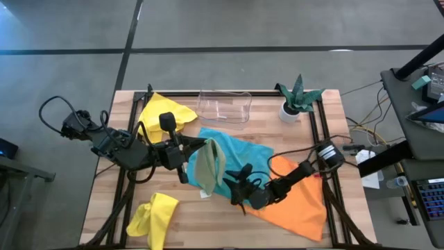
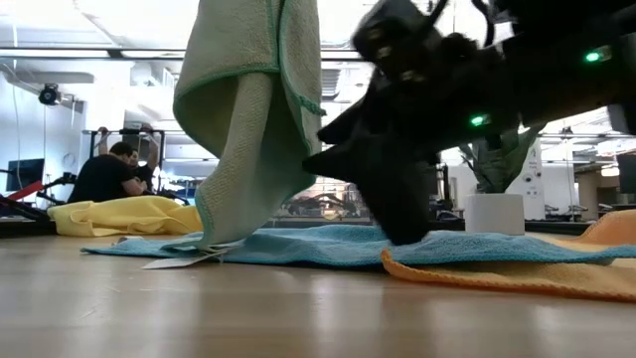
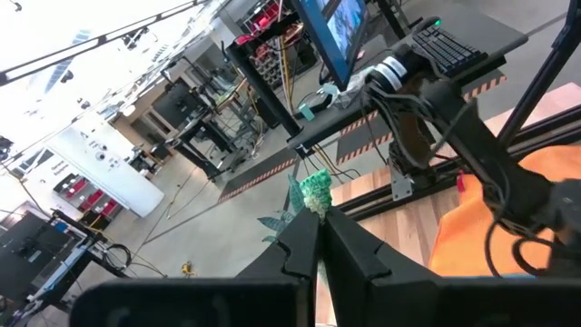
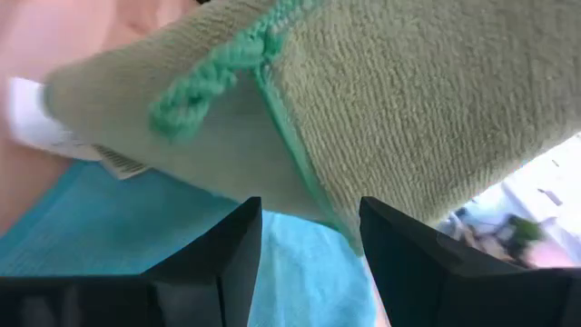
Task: Fold microfiber towels
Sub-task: Fold the green towel
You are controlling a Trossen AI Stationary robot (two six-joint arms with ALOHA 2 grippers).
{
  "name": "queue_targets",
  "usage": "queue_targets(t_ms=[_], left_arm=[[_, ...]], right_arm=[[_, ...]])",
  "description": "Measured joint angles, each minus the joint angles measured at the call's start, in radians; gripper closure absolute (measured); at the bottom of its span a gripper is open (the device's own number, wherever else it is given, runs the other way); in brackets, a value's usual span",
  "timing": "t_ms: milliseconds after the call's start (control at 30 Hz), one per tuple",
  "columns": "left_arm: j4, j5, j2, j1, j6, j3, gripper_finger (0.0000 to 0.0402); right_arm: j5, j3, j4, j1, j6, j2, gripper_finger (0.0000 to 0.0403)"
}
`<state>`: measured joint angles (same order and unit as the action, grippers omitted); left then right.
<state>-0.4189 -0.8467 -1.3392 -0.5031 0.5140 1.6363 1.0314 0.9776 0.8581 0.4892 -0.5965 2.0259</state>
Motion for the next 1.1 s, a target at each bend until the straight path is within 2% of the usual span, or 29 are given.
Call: queue_targets(t_ms=[167,500,667,900,1000,1100], left_arm=[[0.0,0.0,0.0,0.0,0.0,0.0,0.0402],[-0.002,0.0,0.0,0.0,-0.001,0.0,0.0402],[-0.011,0.0,0.001,0.0,-0.003,-0.003,0.0402],[-0.026,0.0,0.001,0.0,-0.007,-0.006,0.0401],[-0.091,0.0,0.001,-0.001,-0.036,-0.006,0.0402],[-0.196,0.0,0.001,-0.001,-0.105,-0.005,0.0402]], right_arm=[[0.094,0.091,0.0,-0.002,-0.029,0.067,0.0225],[0.144,0.143,0.0,-0.003,-0.033,0.064,0.0238],[0.142,0.116,0.011,-0.003,-0.03,0.02,0.0278],[0.12,0.039,0.009,0.02,-0.05,-0.072,0.0382],[0.058,-0.009,0.008,0.036,-0.049,-0.137,0.0391],[0.064,-0.056,0.006,0.043,-0.055,-0.209,0.0394]])
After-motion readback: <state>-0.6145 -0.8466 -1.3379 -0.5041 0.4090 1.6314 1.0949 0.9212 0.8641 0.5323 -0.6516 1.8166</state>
